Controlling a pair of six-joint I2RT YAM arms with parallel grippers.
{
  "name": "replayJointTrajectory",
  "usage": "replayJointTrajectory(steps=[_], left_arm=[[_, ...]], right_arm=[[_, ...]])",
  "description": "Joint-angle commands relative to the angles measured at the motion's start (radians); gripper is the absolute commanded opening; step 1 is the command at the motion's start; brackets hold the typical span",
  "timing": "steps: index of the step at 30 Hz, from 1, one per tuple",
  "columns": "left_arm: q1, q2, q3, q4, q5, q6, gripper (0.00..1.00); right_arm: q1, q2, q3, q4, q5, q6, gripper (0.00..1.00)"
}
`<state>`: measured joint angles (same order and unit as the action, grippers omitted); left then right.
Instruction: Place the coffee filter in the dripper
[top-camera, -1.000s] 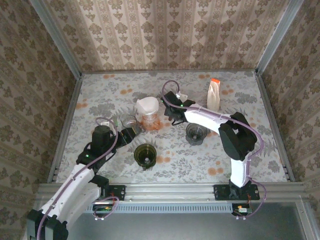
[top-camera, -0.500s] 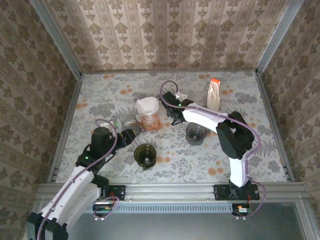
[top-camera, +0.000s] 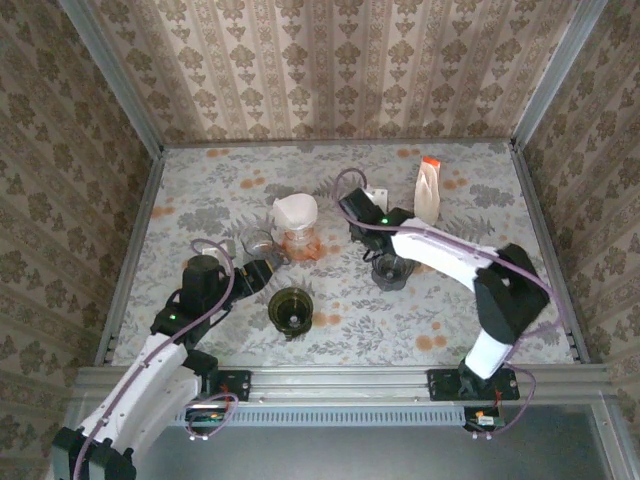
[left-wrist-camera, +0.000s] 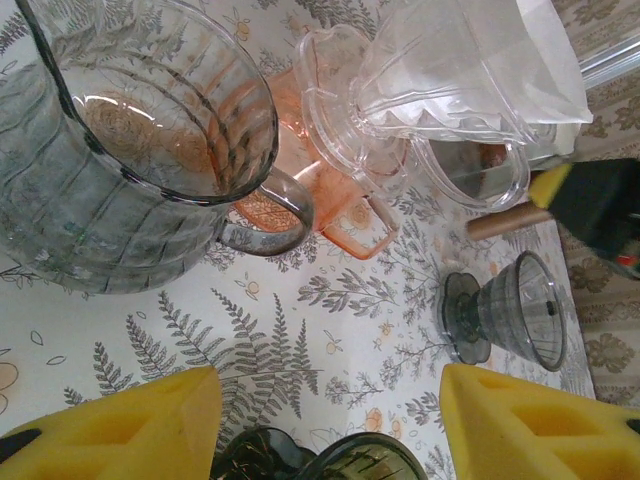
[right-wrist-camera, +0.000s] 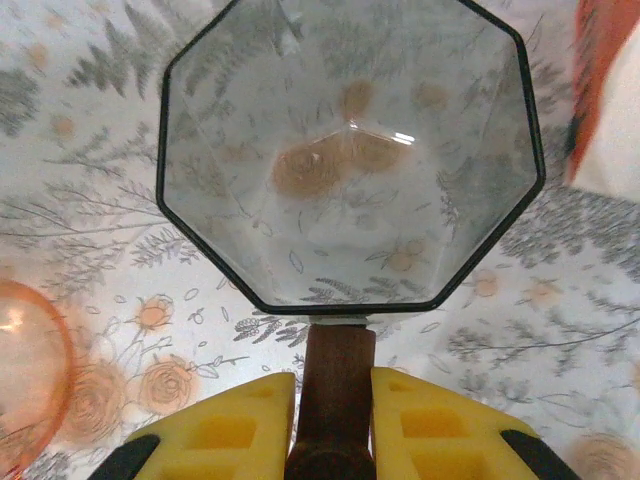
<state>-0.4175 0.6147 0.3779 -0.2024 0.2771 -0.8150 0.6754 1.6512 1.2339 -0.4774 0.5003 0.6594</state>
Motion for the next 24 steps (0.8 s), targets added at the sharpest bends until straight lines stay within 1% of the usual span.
replayJointTrajectory(steps=[1,5,6,7,12,14,17,20,24], left_arm=[[-0.016,-0.019,0.043,-0.050,0.010,0.000,0.61],[-0.032,-0.030,0.075,-0.093,-0.017,0.010,0.61],[-0.062,-0.033,0.082,-0.105,-0.023,0.010,0.61],[-0.069,-0.035,0.087,-0.113,-0.026,0.009,0.61],[-0.118,-0.050,0.106,-0.148,-0.053,0.002,0.61],[-0.146,-0.052,0.115,-0.171,-0.076,0.004,0.61],[-0.201,-0.052,0.122,-0.192,-0.121,-0.001,0.61],[-0.254,-0.052,0.127,-0.217,-0.162,-0.008,0.61],[-0.295,-0.062,0.137,-0.270,-0.196,-0.010,0.61]], right_arm=[[0.015,-0.166,-0.050,0.030,0.060,-0.062,0.05],[0.050,-0.333,-0.115,0.009,0.021,-0.090,0.05],[0.060,-0.369,-0.125,-0.013,0.001,-0.092,0.05],[0.071,-0.400,-0.133,-0.032,-0.017,-0.097,0.05],[0.174,-0.584,-0.209,-0.129,-0.102,-0.137,0.06],[0.216,-0.632,-0.232,-0.185,-0.134,-0.137,0.07],[0.267,-0.679,-0.280,-0.252,-0.201,-0.115,0.07],[0.329,-0.693,-0.358,-0.254,-0.240,-0.087,0.07],[0.404,-0.622,-0.418,-0.207,-0.247,-0.066,0.07]])
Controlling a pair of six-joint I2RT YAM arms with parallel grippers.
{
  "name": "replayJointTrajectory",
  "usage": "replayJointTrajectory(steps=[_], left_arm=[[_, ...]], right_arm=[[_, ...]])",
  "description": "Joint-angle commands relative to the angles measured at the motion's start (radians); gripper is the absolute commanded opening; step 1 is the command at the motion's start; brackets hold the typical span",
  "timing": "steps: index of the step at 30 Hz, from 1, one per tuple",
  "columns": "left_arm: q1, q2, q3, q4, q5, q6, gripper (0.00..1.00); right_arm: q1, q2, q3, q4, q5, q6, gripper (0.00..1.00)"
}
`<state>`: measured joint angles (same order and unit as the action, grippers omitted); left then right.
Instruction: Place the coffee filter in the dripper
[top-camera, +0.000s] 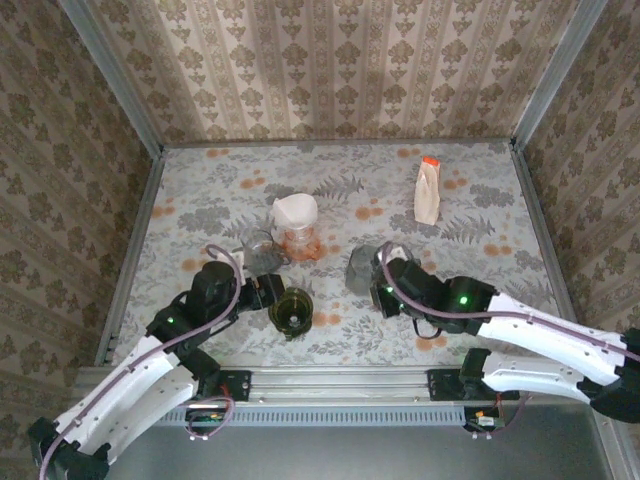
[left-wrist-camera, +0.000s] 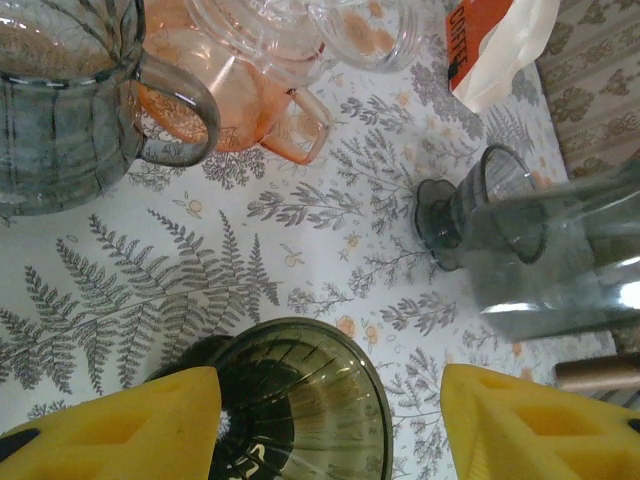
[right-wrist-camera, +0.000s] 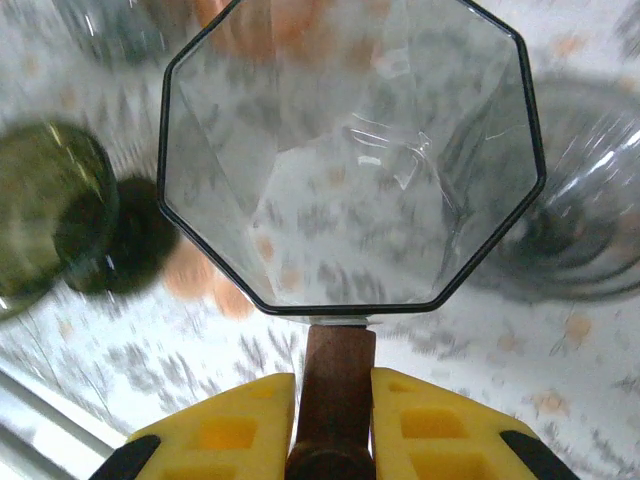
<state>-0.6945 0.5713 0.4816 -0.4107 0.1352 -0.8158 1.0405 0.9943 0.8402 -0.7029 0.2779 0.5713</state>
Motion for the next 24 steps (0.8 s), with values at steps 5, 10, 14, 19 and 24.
replayJointTrajectory(steps=[5,10,14,19,24], left_arm=[[-0.032,-0.065,0.047,-0.167,-0.083,-0.005,0.61],[-0.031,-0.134,0.034,-0.227,-0.101,-0.022,0.62],[-0.031,-0.149,0.025,-0.235,-0.100,-0.029,0.62],[-0.030,-0.148,0.030,-0.238,-0.101,-0.026,0.62],[-0.031,-0.146,0.031,-0.242,-0.100,-0.028,0.62]], right_arm=[[0.095,0.140,-0.015,0.079,-0.011,-0.014,0.07],[0.128,0.216,0.001,0.114,0.015,-0.039,0.07],[0.130,0.239,-0.013,0.159,0.029,-0.049,0.08],[0.128,0.252,-0.028,0.213,0.035,-0.065,0.14],[0.128,0.286,-0.030,0.204,0.047,-0.046,0.21]])
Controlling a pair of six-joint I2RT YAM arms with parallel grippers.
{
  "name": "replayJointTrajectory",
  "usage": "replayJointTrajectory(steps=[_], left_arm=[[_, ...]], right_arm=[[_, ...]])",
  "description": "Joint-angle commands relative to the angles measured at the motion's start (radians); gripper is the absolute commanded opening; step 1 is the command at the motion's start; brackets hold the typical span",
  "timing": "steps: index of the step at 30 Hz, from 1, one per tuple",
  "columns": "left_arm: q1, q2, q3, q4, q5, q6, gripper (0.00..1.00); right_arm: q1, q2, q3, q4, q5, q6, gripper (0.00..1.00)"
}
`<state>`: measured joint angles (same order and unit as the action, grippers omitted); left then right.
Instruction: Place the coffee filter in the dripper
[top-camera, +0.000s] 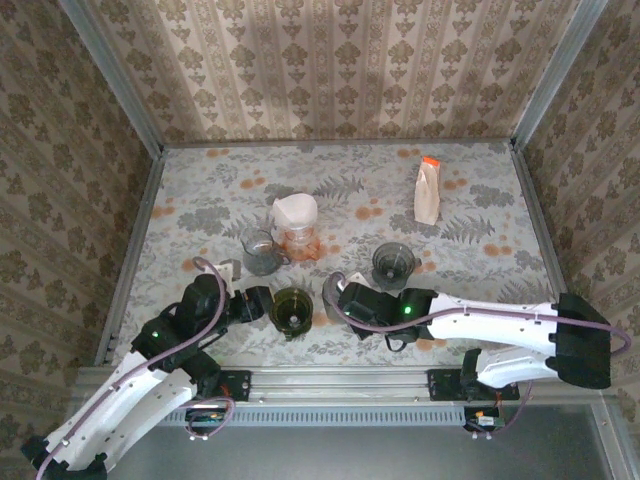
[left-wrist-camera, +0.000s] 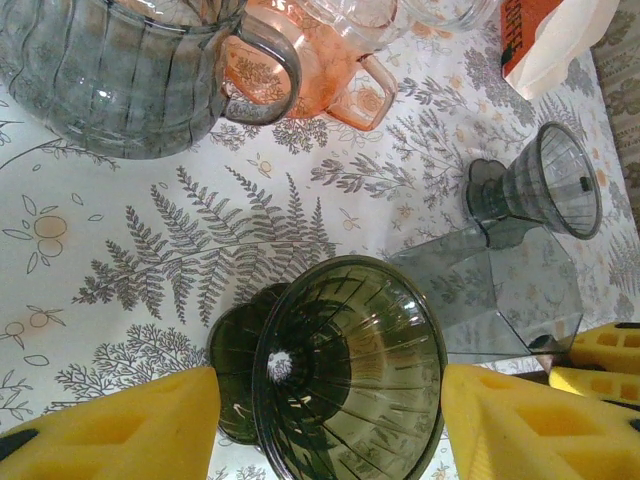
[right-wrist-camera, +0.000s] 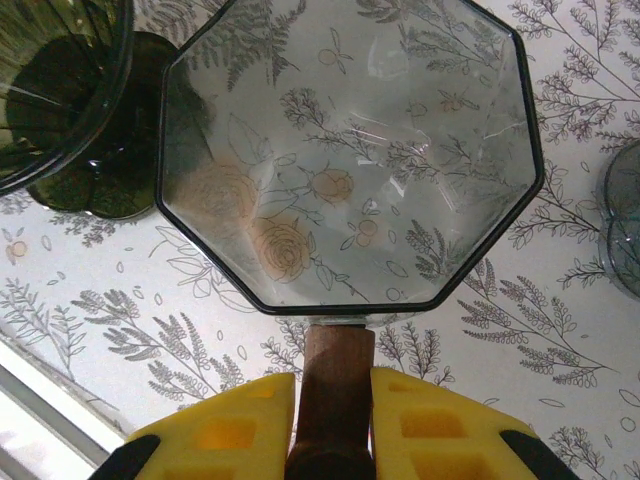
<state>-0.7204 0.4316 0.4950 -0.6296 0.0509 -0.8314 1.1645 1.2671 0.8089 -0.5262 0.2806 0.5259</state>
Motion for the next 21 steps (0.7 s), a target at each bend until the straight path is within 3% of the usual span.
replayJointTrajectory(steps=[1,8,16,21], left_arm=[[-0.004,-0.007,0.020,-0.025,-0.017,-0.012,0.62],[-0.004,-0.013,0.024,-0.040,-0.019,-0.012,0.62],[-0.003,-0.017,0.025,-0.045,-0.018,-0.013,0.62],[-0.004,-0.025,0.045,-0.061,-0.035,-0.008,0.63]], right_arm=[[0.004,0.020,0.000,0.029,0.046,0.005,0.22],[0.004,0.048,0.004,0.034,0.044,0.020,0.35],[0.005,0.007,0.028,-0.006,0.070,0.025,0.61],[0.026,-0.046,0.083,-0.100,0.076,0.029,0.67]])
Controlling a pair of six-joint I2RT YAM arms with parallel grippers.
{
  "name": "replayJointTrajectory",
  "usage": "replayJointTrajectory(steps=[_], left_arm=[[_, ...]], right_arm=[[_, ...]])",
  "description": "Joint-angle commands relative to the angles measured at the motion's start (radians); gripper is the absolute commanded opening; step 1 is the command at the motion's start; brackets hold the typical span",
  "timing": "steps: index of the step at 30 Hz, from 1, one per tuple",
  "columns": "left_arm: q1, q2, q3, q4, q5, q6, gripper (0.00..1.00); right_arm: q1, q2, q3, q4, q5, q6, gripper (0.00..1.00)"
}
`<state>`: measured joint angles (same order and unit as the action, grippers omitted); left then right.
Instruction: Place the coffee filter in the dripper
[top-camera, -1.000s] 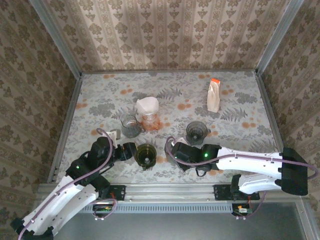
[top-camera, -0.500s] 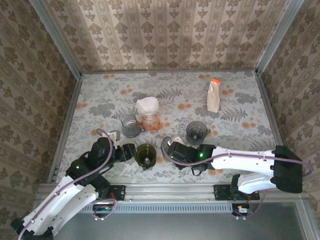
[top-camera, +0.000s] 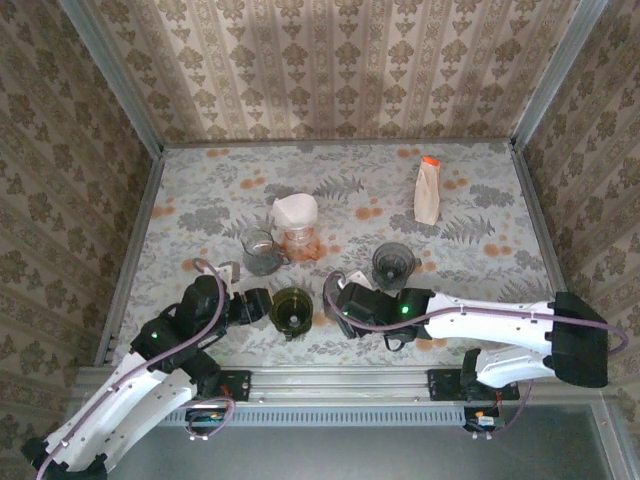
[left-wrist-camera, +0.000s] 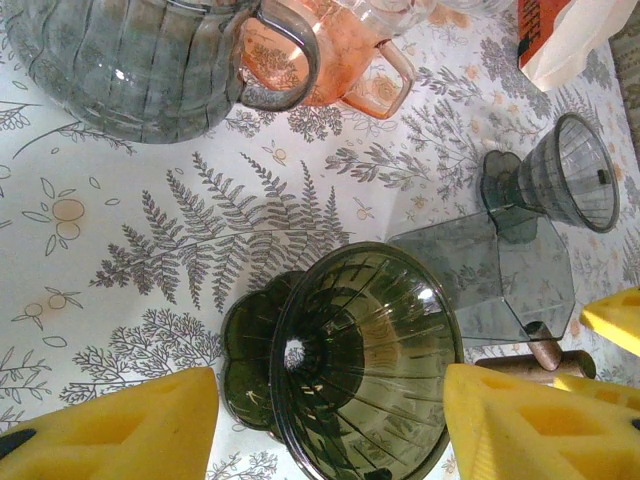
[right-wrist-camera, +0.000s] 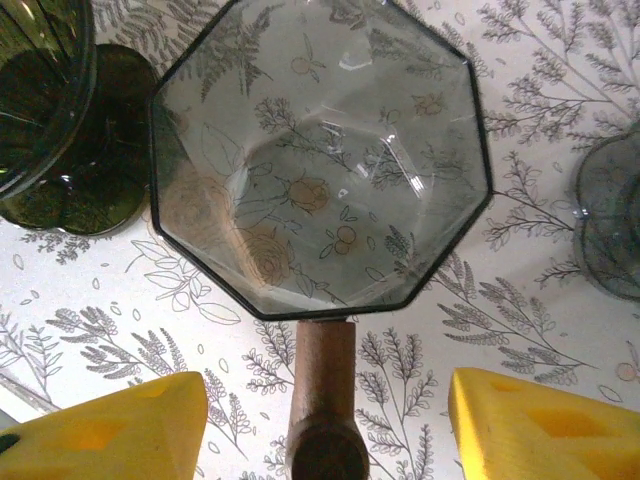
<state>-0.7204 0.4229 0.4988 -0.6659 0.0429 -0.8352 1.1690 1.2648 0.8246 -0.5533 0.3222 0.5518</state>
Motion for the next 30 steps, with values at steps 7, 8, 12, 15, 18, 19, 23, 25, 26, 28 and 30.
replayJointTrajectory(steps=[7,8,12,15,18,19,23,25,26,28,30], left_arm=[[0.002,-0.055,0.101,-0.068,-0.093,0.022,0.79],[0.002,-0.058,0.110,-0.074,-0.102,0.026,0.80],[0.006,-0.078,0.158,-0.101,-0.135,0.055,0.84],[0.008,-0.098,0.197,-0.134,-0.162,0.077,0.85],[0.007,-0.118,0.231,-0.168,-0.176,0.089,0.86],[0.008,-0.125,0.239,-0.176,-0.178,0.091,0.87],[0.007,-0.158,0.243,-0.204,-0.180,0.080,0.87],[0.007,-0.177,0.232,-0.207,-0.180,0.073,0.87],[0.009,-0.185,0.227,-0.207,-0.181,0.069,0.87],[0.008,-0.200,0.217,-0.205,-0.186,0.063,0.87],[0.009,-0.213,0.211,-0.201,-0.183,0.056,0.87]], right_arm=[[0.185,0.067,0.255,-0.161,0.029,-0.021,0.71],[0.188,0.092,0.274,-0.156,-0.009,-0.026,0.72],[0.197,0.247,0.357,-0.173,-0.132,-0.014,0.73],[0.223,0.327,0.387,-0.172,-0.119,0.021,0.74],[0.242,0.375,0.401,-0.138,-0.047,0.078,0.74],[0.244,0.393,0.415,-0.138,-0.026,0.095,0.75],[0.277,0.467,0.501,-0.192,0.064,0.149,0.77],[0.297,0.494,0.526,-0.222,0.105,0.187,0.78],[0.303,0.504,0.536,-0.240,0.132,0.208,0.78],[0.310,0.519,0.546,-0.269,0.183,0.263,0.78],[0.317,0.533,0.558,-0.284,0.232,0.296,0.78]])
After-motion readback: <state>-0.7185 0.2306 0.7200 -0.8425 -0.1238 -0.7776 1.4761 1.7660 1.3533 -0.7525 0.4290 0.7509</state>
